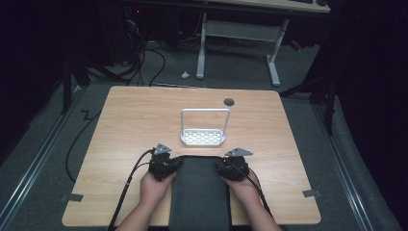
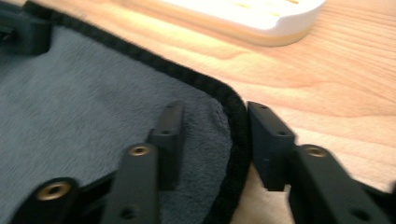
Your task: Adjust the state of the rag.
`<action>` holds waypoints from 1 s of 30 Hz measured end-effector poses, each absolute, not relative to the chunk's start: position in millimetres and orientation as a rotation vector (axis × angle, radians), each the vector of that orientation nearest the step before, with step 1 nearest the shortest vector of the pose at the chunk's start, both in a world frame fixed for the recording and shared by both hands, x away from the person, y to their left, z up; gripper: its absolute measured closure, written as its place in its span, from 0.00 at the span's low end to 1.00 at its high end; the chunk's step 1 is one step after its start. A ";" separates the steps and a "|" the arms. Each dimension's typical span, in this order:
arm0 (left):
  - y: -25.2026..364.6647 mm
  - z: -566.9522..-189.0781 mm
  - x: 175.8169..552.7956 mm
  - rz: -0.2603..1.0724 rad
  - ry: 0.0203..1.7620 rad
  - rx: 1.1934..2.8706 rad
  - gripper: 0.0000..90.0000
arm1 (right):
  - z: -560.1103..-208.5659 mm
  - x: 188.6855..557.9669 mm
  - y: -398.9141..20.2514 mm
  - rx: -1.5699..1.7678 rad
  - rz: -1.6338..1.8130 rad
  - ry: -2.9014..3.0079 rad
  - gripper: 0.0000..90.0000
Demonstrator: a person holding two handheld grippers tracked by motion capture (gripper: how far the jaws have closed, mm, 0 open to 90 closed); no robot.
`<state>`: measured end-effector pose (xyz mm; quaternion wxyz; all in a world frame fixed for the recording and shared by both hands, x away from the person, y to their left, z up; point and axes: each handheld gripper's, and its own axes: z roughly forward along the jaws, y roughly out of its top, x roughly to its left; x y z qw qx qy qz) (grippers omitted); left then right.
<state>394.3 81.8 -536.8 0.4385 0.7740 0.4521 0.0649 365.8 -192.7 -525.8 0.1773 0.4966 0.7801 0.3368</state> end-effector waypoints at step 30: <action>87.7 -510.3 374.7 0.240 1.034 1.823 0.93 | -503.0 326.6 -194.7 1.231 1.215 2.023 0.92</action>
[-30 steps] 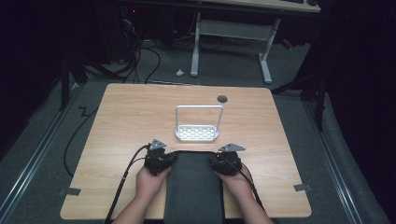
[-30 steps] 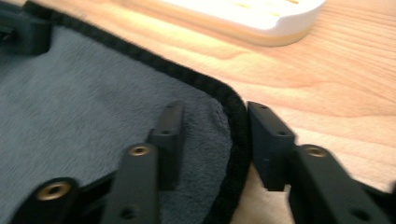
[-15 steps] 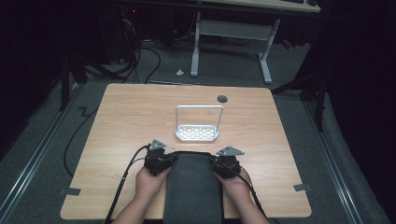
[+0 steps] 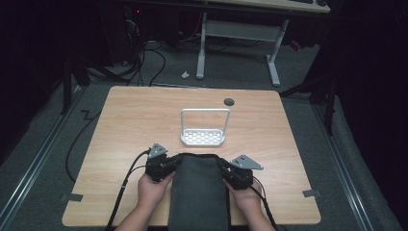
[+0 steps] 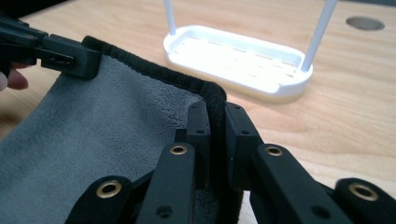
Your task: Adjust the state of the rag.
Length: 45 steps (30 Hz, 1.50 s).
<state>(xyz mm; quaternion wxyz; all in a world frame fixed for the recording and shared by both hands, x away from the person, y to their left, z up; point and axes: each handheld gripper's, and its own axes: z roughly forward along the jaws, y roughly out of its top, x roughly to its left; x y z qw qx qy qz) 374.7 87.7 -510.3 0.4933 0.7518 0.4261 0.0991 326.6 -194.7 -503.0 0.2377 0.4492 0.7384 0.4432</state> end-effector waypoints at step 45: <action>86.7 -393.9 377.5 0.457 0.841 1.616 0.94 | -390.3 325.8 -190.9 1.044 1.352 1.761 0.92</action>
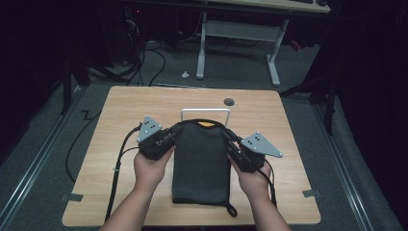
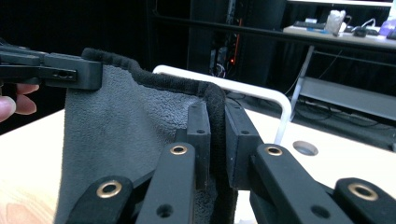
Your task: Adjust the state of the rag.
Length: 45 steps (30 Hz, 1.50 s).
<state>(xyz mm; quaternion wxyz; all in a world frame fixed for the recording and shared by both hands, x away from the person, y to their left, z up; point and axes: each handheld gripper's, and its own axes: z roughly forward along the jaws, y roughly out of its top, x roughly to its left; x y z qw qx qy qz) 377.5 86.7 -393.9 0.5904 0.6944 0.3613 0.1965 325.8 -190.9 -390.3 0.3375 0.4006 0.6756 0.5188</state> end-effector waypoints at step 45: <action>68.1 -305.1 454.8 0.645 0.755 1.609 0.94 | -306.8 395.7 -200.9 0.998 1.405 1.585 0.92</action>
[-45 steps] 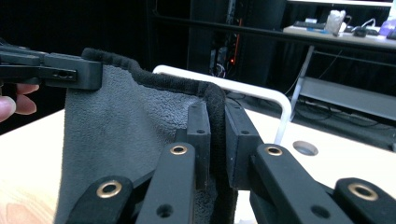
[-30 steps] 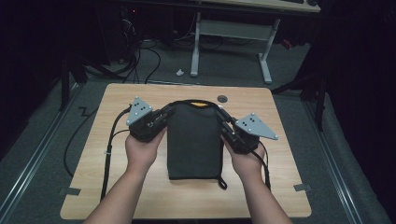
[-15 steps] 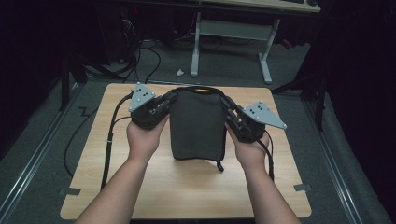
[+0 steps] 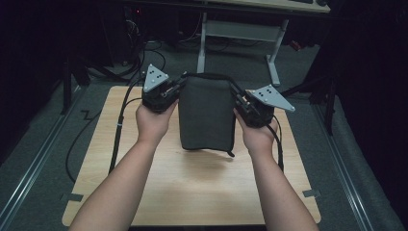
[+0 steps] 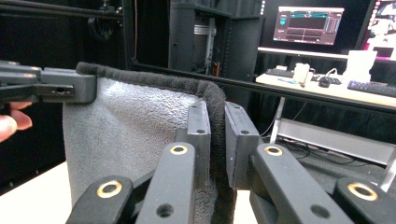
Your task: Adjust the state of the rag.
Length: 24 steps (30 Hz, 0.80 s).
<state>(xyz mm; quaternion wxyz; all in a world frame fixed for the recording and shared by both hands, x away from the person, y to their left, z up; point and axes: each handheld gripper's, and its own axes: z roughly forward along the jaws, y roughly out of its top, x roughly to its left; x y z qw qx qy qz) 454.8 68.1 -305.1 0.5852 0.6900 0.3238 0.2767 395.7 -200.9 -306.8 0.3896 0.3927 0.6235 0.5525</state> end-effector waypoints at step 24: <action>41.6 -310.3 512.3 0.696 0.819 1.727 0.94 | -314.7 466.5 -214.5 1.063 1.300 1.607 0.92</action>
